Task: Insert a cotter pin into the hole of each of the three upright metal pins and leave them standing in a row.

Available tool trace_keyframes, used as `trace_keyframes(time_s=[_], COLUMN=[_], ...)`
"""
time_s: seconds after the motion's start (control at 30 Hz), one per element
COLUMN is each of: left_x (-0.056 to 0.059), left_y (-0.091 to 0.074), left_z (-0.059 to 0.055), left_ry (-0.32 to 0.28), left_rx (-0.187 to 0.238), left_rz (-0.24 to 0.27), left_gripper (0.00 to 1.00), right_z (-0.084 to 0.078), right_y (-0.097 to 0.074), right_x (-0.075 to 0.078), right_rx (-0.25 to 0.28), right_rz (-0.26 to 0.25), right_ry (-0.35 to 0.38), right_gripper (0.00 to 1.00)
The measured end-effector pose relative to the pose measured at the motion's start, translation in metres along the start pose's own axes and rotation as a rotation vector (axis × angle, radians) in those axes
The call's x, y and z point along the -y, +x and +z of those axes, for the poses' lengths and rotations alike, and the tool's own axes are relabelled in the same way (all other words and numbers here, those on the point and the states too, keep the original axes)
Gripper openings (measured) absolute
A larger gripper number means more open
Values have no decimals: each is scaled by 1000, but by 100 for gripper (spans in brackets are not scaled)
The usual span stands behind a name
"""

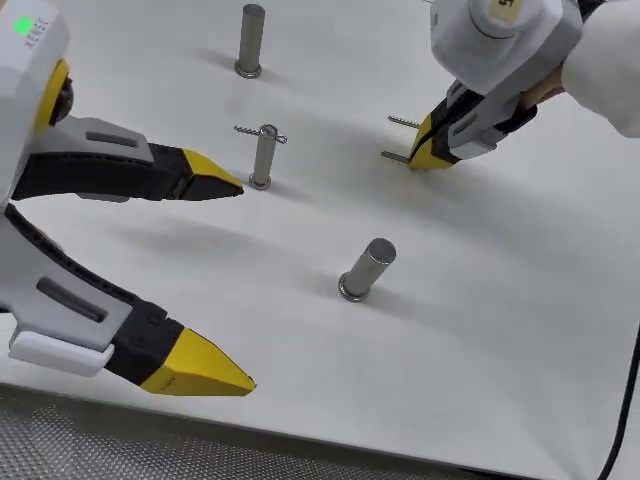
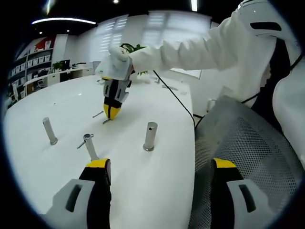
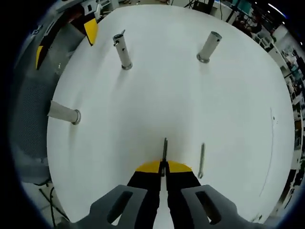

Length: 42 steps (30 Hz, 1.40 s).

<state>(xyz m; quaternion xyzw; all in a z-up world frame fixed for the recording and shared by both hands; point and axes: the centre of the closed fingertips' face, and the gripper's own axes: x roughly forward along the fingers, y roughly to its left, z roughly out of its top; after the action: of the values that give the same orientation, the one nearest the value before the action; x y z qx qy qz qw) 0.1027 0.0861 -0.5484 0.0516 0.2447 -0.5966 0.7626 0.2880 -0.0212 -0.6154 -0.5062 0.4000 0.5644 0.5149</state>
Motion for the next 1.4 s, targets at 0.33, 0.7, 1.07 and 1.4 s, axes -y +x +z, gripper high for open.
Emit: trace_keyframes(time_s=[0.33, 0.7, 1.07, 1.4], left_x=[-6, -10, -13, -16], left_y=[1, -1, -6, -12], left_z=[1, -1, -1, 9], left_ry=[-14, -20, -32, -41], left_rx=[5, -11, -31, -20], left_rz=[33, 60, 95, 111], left_gripper=[92, 96, 92, 90], right_z=[-1, 0, 1, 6], right_y=[0, -2, -3, -25], right_x=[-2, -4, -3, -6], right_rx=[-81, -106, -50, 58], right_rz=[63, 28, -12, -91], right_ry=[-102, -116, -34, 24], right_gripper=[0, 0, 0, 0])
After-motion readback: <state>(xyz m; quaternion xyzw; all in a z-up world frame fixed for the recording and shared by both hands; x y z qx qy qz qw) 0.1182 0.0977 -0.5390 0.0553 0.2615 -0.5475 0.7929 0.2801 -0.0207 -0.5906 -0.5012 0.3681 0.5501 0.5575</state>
